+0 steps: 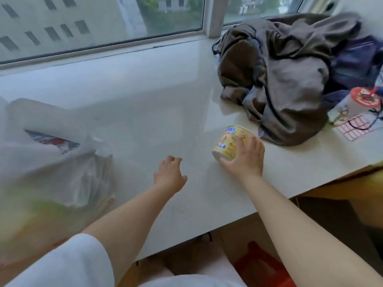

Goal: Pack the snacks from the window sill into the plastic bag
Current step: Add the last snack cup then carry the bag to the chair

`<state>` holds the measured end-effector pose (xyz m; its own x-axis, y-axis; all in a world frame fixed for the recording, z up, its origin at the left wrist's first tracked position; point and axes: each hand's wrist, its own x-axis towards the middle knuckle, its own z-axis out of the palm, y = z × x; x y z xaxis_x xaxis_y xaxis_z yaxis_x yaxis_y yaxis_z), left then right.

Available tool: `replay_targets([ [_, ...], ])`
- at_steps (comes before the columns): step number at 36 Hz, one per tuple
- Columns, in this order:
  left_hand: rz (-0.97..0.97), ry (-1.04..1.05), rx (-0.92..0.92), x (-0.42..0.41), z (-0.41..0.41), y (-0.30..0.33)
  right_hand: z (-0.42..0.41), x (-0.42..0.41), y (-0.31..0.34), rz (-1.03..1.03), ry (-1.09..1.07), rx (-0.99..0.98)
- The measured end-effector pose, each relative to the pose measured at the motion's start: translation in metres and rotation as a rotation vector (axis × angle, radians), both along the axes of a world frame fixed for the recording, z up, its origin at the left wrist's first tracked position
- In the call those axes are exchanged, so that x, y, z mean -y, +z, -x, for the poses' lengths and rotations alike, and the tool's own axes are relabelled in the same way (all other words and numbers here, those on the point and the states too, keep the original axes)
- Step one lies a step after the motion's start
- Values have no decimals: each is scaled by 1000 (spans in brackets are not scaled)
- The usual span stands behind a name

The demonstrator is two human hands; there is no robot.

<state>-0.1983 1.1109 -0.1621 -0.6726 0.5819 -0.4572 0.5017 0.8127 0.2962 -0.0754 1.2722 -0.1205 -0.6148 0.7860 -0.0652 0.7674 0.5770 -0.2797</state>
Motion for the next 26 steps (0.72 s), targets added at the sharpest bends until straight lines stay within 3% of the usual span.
replay_targets([
  [6, 215, 119, 125, -11, -12, -41, -1, -49, -25, 9, 115, 252],
  [17, 329, 188, 195, 8, -25, -73, 4, -62, -41, -32, 222, 214],
  [26, 231, 202, 113, 11, -21, -57, 11, -40, -34, -22, 284, 180],
])
